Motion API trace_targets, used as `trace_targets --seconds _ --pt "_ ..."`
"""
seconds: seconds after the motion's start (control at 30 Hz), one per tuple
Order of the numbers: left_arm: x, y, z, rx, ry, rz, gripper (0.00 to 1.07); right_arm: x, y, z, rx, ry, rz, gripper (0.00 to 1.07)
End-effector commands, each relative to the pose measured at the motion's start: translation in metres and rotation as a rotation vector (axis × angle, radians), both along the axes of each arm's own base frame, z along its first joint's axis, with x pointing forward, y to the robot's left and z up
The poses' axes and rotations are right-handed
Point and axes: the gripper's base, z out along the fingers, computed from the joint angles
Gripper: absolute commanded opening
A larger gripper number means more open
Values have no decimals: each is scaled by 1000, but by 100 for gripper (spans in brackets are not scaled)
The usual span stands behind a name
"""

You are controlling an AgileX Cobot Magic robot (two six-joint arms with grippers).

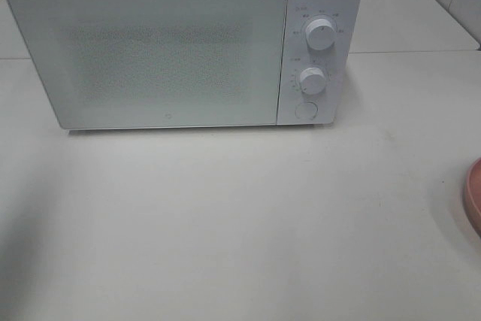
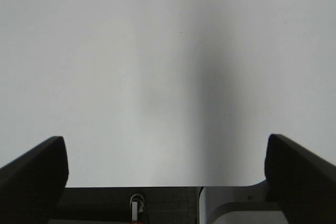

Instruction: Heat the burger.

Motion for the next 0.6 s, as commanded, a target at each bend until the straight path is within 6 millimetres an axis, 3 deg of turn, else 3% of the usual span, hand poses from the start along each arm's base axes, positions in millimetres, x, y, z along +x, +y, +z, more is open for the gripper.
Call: trace_targets --seconds 0.03,0.23,0.4,0.5,0.6 --pt "-16 5 4 -13 -15 21 94 -4 0 0 -1 -32 -6 76" --pt "-40 6 -11 -12 -49 11 94 -4 0 0 -1 -32 -6 76" --pt "-78 6 -38 -18 -95 -1 94 -4 0 0 -1 -32 -6 76" --pt "-83 6 -41 -29 -106 -1 94 -4 0 0 -1 -32 -6 76" --pt "-101 5 -51 -30 -165 -28 94 -4 0 0 -1 -32 -6 76"
